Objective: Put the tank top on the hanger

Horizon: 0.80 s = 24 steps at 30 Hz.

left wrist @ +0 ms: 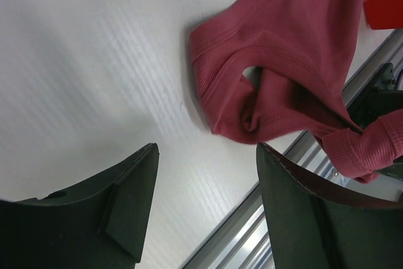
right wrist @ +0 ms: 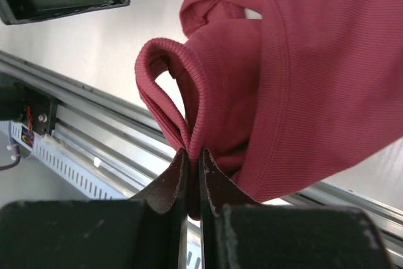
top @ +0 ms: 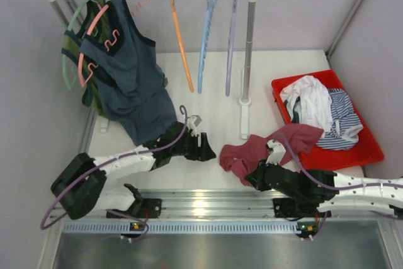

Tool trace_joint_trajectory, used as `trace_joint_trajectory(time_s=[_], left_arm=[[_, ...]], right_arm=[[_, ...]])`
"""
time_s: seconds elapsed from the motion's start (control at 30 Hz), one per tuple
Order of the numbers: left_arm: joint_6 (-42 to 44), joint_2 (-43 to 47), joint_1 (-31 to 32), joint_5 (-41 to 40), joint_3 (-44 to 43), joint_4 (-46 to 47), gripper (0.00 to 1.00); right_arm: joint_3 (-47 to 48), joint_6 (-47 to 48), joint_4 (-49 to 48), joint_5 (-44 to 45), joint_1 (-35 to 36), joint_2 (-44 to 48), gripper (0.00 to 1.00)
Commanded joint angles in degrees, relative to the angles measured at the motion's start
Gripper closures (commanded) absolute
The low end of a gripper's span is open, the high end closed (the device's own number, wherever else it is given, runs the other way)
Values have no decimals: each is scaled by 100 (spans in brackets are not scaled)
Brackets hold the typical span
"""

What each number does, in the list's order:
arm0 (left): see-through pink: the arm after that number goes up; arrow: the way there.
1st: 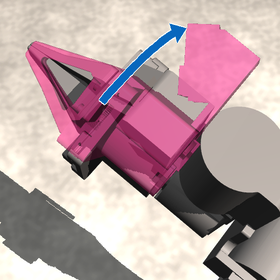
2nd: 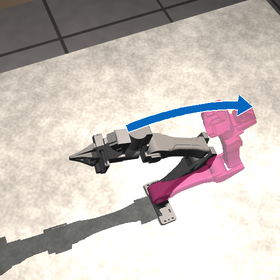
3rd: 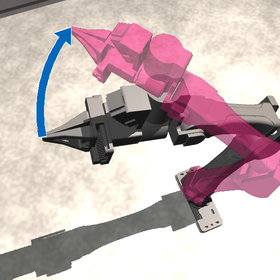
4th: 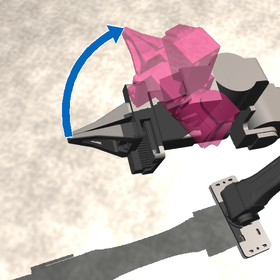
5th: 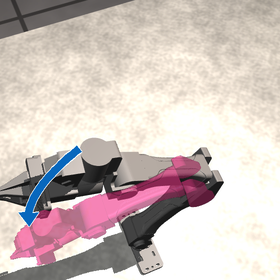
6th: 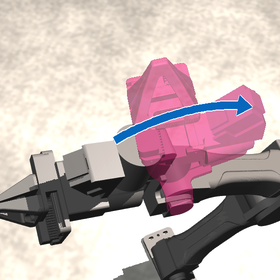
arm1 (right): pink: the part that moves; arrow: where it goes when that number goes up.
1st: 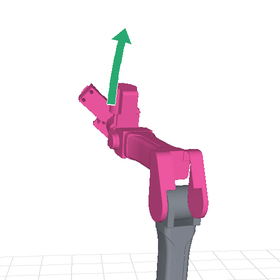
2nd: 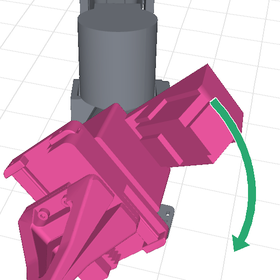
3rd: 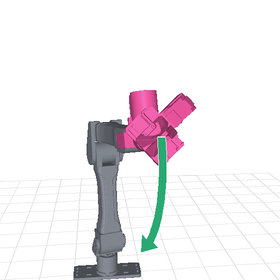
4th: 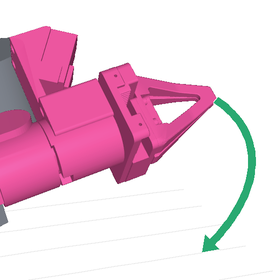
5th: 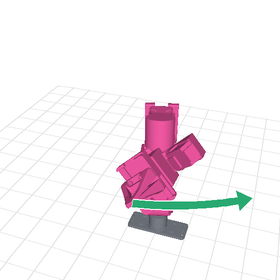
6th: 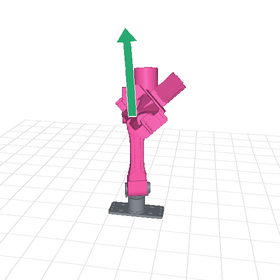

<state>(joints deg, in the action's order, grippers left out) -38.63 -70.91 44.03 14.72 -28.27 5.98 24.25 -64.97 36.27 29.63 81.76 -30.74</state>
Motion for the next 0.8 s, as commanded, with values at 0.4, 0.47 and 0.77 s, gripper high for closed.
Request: trace_joint_trajectory(time_s=[0.4, 0.47, 0.77], left_arm=[[304, -2620, 237, 1033, -1049, 1801, 35], [234, -2760, 316, 1050, -1049, 1959, 37], [207, -1788, 361, 252, -768, 1057, 100]], right_arm=[[563, -7, 785, 807, 95, 200, 98], [721, 115, 811, 922, 95, 139, 97], [1740, 994, 917, 1317, 95, -283, 96]])
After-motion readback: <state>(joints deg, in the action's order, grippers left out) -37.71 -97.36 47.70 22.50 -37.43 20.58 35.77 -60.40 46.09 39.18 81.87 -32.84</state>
